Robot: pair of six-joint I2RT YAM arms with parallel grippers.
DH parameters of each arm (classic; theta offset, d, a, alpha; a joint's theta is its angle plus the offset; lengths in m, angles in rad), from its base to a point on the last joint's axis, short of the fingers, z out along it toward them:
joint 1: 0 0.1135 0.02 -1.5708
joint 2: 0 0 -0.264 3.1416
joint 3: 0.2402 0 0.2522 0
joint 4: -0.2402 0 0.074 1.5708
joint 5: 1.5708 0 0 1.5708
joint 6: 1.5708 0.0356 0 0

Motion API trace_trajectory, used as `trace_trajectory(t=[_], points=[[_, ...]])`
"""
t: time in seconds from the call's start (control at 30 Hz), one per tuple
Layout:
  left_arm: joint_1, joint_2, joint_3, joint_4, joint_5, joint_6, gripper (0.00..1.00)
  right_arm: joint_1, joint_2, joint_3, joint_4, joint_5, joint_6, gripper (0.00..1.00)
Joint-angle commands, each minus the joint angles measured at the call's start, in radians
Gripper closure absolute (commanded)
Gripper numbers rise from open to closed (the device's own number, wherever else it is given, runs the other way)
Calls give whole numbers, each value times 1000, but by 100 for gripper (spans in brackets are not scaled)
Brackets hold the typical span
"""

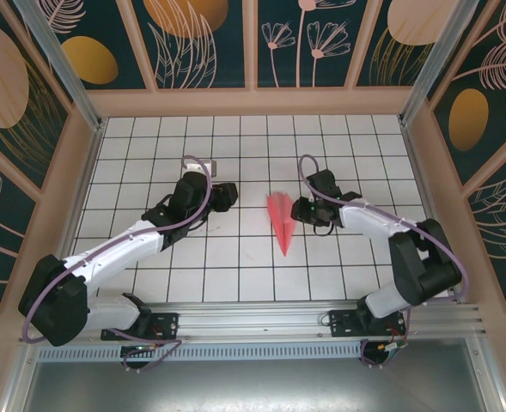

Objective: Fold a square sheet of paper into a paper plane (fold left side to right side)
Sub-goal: Turn over the paper plane at the center of the table, then move the paper plane to the center of the table.

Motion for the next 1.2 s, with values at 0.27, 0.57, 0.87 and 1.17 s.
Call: trace_trajectory(t=[0.27, 0.57, 0.87, 1.17], points=[[5, -78, -69, 139, -50, -30, 38, 188, 31, 116, -194, 40, 38, 48], [7, -83, -67, 110, -57, -17, 36, 206, 130, 151, -177, 24, 38, 57], [8, -81, -62, 97, -63, -10, 36, 213, 221, 171, -157, 23, 32, 64], [7, -115, -62, 71, -91, 0, 25, 218, 299, 193, -152, 58, 31, 67]])
